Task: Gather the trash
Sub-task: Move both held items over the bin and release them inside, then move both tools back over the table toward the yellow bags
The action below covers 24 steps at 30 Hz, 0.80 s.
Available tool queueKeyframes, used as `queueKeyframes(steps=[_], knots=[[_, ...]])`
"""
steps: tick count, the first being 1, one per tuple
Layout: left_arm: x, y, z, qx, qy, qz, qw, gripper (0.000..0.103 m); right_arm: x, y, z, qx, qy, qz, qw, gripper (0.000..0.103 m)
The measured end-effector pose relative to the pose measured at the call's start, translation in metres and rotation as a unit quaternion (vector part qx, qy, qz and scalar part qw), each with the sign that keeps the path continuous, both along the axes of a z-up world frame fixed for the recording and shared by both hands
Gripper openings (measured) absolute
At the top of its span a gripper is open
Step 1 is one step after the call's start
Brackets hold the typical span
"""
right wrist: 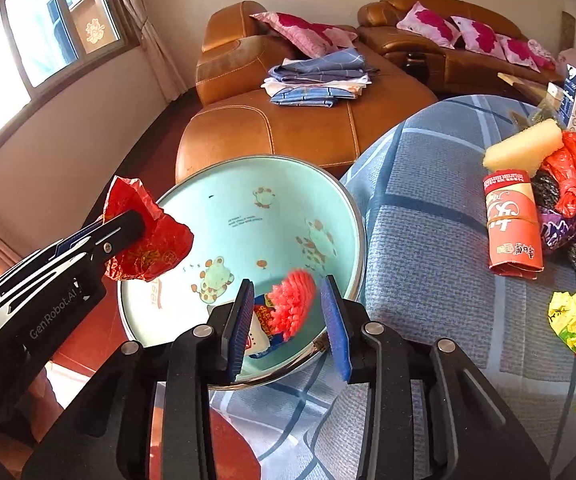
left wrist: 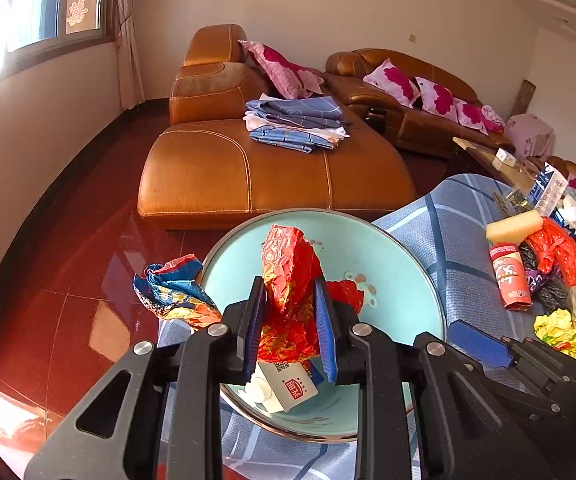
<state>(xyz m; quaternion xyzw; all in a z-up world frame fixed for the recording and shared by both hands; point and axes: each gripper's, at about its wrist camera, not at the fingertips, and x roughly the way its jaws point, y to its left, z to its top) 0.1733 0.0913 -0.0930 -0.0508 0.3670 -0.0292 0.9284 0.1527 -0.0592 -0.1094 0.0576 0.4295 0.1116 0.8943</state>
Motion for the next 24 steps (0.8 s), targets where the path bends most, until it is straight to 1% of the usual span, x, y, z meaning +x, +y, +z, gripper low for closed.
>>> queueKeyframes(steps=[4,8,10,11,13,14,15,17,21,22,23,24], knots=[[-0.001,0.000,-0.001,0.001,-0.001,-0.002,1.0000,0.024,-0.004,-0.005,0.003,-0.011,-0.007,-0.016,1.000,0.036],[-0.001,-0.002,-0.003,0.002,0.000,-0.004,1.0000,0.025,-0.013,-0.020,0.006,-0.018,-0.016,-0.044,0.999,0.036],[0.000,-0.004,-0.004,0.003,0.002,-0.005,1.0000,0.028,-0.017,-0.025,0.008,-0.011,-0.016,-0.050,0.999,0.036],[0.000,-0.006,-0.004,0.004,0.002,-0.006,1.0000,0.030,-0.019,-0.027,0.008,-0.009,-0.016,-0.052,0.998,0.036],[-0.001,-0.007,-0.004,0.007,0.001,-0.006,1.0000,0.041,-0.022,-0.030,0.009,-0.008,-0.019,-0.053,0.998,0.036],[-0.002,-0.009,-0.003,0.009,-0.001,-0.005,0.9999,0.051,-0.024,-0.030,0.010,-0.009,-0.020,-0.052,0.998,0.036],[-0.003,-0.010,-0.001,0.012,-0.004,-0.004,0.9999,0.056,-0.026,-0.030,0.010,-0.010,-0.022,-0.052,0.998,0.036],[-0.006,-0.012,0.002,0.018,-0.010,-0.005,0.9998,0.058,-0.030,-0.032,0.012,-0.011,-0.025,-0.056,0.998,0.038],[-0.011,-0.018,0.008,0.027,-0.017,-0.006,0.9995,0.065,-0.036,-0.041,0.015,-0.015,-0.036,-0.067,0.997,0.039],[-0.013,-0.020,0.010,0.027,-0.020,-0.007,0.9994,0.067,-0.038,-0.045,0.017,-0.018,-0.040,-0.072,0.996,0.039],[-0.015,-0.022,0.012,0.027,-0.023,-0.007,0.9993,0.073,-0.041,-0.049,0.019,-0.020,-0.045,-0.076,0.996,0.040],[-0.018,-0.025,0.015,0.031,-0.027,-0.006,0.9991,0.077,-0.045,-0.054,0.021,-0.023,-0.051,-0.081,0.995,0.043]])
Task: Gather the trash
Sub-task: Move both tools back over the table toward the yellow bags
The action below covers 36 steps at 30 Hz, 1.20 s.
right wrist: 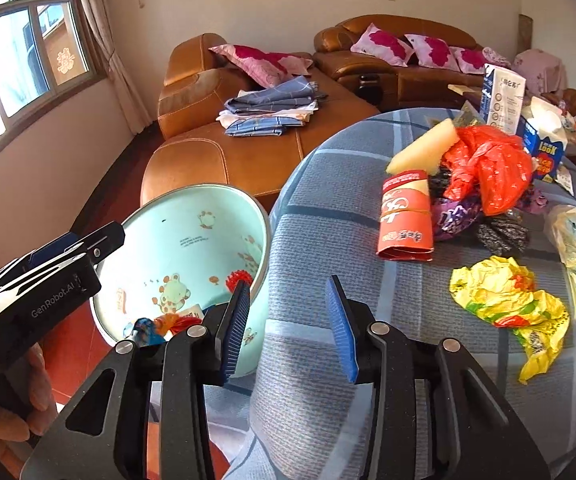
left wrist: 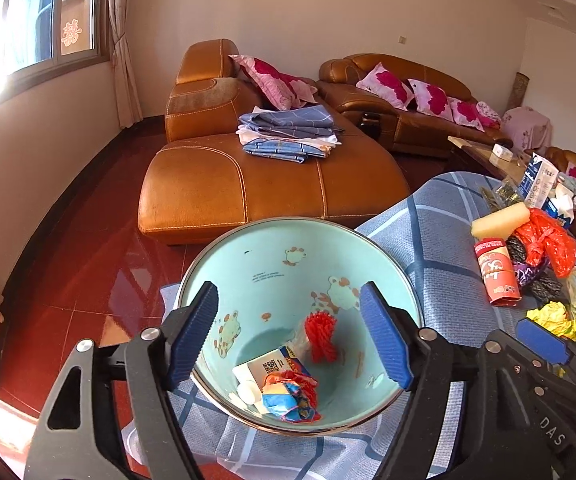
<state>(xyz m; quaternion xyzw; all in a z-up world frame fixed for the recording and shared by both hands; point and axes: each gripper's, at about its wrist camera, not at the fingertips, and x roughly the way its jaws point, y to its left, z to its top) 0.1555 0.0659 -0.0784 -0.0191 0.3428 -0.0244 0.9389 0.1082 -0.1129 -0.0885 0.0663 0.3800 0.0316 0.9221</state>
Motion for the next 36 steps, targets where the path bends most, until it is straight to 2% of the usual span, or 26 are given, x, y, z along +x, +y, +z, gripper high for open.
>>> queueKeyframes(steps=[5,18,22,25,36], knots=[[-0.012,-0.018,0.009,0.011,-0.012,-0.009,0.9998,0.085,-0.019,-0.027,0.011,-0.016,-0.029,-0.029,0.999,0.048],[-0.047,-0.095,0.011,0.048,-0.013,-0.085,0.9952,0.088,-0.051,-0.097,0.017,-0.004,-0.044,-0.090,0.995,0.048],[-0.055,-0.114,0.013,0.058,-0.014,-0.094,0.9938,0.088,-0.064,-0.121,0.019,0.007,-0.048,-0.112,0.992,0.048],[-0.062,-0.126,0.015,0.058,-0.017,-0.095,0.9936,0.093,-0.072,-0.135,0.021,0.017,-0.052,-0.126,0.991,0.048],[-0.078,-0.169,0.010,0.059,-0.003,-0.119,0.9912,0.093,-0.099,-0.191,0.010,0.040,-0.046,-0.175,0.983,0.048]])
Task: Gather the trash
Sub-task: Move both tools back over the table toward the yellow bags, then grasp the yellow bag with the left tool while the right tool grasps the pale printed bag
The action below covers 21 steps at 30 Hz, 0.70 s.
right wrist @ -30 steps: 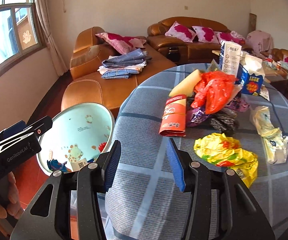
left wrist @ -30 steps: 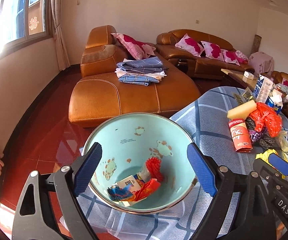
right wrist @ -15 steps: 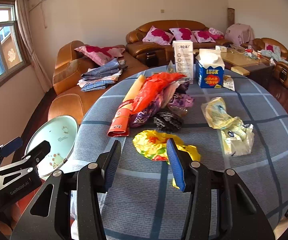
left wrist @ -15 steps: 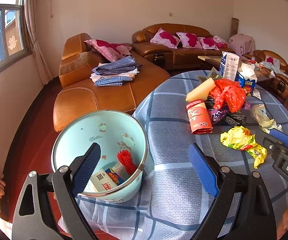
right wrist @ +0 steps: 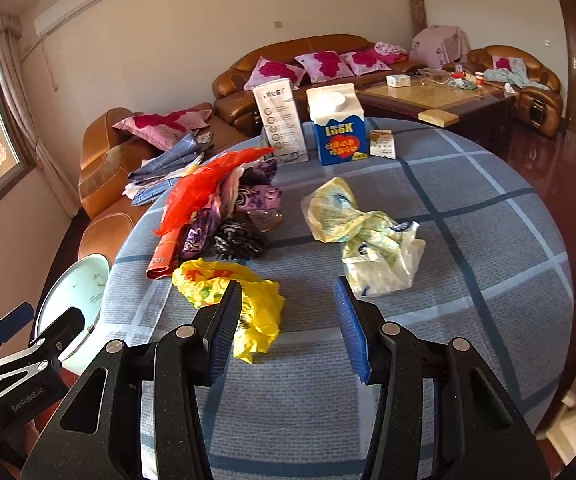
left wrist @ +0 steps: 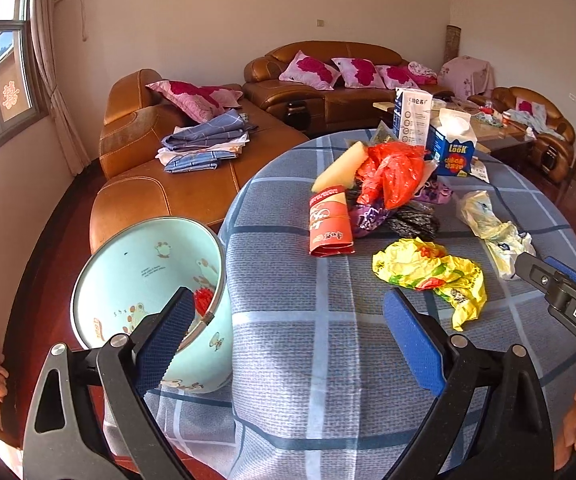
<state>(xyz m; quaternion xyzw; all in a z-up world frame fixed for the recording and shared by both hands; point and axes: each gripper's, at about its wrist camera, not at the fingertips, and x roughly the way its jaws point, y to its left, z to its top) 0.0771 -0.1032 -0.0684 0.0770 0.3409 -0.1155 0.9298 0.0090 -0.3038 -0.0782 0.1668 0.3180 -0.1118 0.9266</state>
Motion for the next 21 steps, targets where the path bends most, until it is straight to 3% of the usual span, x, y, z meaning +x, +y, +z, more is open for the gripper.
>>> queueKeyframes(steps=[10,21], knots=[[-0.006,-0.042,-0.022,-0.001,0.029,-0.030,0.9991,0.093,-0.022,-0.050,-0.017,0.015,0.014,-0.047,0.999,0.055],[0.013,-0.083,-0.033,-0.046,0.062,-0.049,0.9958,0.092,-0.020,-0.089,-0.025,0.022,0.017,-0.063,0.998,0.055]])
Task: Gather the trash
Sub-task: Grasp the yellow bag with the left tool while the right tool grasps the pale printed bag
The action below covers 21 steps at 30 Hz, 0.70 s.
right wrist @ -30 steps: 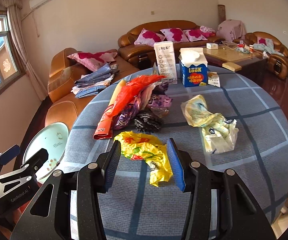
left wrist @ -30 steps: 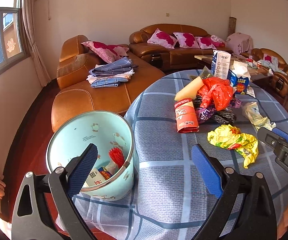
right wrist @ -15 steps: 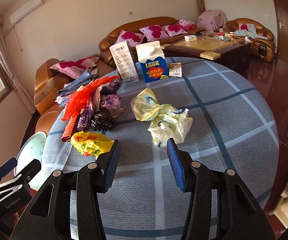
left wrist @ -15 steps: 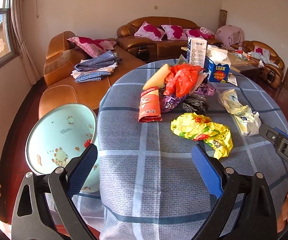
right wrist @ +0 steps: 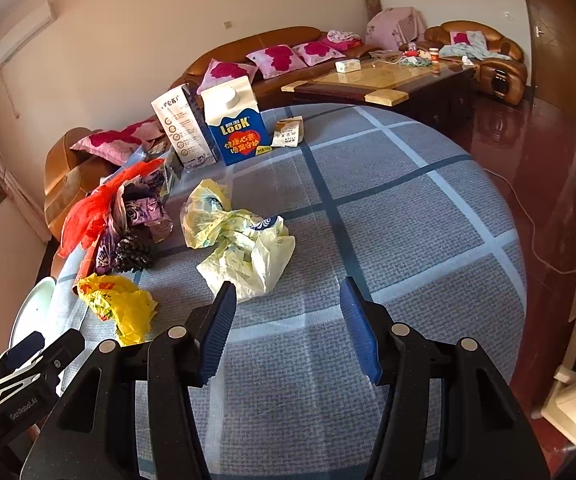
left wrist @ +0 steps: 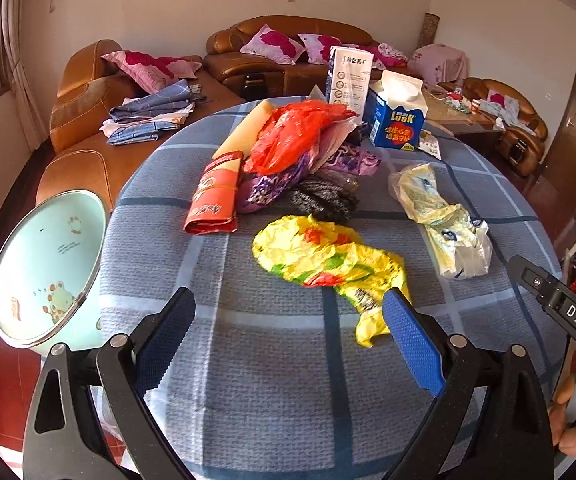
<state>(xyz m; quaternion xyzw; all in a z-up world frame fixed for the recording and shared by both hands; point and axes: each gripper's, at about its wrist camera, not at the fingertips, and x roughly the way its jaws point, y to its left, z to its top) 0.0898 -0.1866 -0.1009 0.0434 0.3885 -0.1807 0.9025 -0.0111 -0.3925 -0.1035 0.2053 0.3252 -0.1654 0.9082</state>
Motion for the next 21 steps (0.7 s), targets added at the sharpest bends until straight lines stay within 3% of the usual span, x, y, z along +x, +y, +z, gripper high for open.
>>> queueKeyframes(steps=[10,13,14,15,16,18,21], knots=[[0.023,-0.044,-0.015,-0.016,0.029,-0.008,0.9994,0.084,0.047,-0.024,-0.008,0.026,0.016,0.027,0.999,0.055],[0.025,-0.044,-0.029,-0.015,0.045,-0.013,0.9988,0.065,0.060,-0.026,-0.013,0.041,0.027,0.046,0.998,0.055],[0.026,-0.043,-0.031,-0.024,0.053,-0.018,0.9982,0.049,0.065,-0.024,-0.016,0.042,0.036,0.054,0.997,0.055],[0.027,-0.041,-0.032,-0.032,0.058,-0.023,0.9976,0.039,0.069,-0.022,-0.018,0.042,0.044,0.058,0.996,0.054],[0.027,-0.039,-0.031,-0.035,0.057,-0.024,0.9975,0.039,0.072,-0.021,-0.020,0.046,0.050,0.062,0.996,0.052],[0.025,-0.037,-0.030,-0.034,0.048,-0.024,0.9980,0.037,0.075,-0.019,-0.021,0.052,0.052,0.068,0.995,0.035],[0.020,-0.034,-0.026,-0.016,0.024,-0.019,0.9994,0.035,0.073,-0.015,-0.021,0.050,0.053,0.069,0.995,0.030]])
